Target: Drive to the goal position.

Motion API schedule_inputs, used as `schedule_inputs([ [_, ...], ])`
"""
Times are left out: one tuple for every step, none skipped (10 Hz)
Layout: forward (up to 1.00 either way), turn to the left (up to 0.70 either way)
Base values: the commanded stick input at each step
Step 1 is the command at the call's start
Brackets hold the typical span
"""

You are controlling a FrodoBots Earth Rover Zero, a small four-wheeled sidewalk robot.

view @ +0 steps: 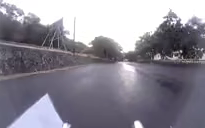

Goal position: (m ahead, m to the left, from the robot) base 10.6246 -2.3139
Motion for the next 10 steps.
schedule_inputs([
  [0.5, -0.39],
  [0.5, -0.45],
  [0.5, -0.39],
  [0.5, 0.0],
  [0.5, 0.0],
  [0.5, 0.0],
  [0.5, -0.03],
  [0.5, -0.5],
  [0.5, -0.5],
  [0.5, -0.36],
])
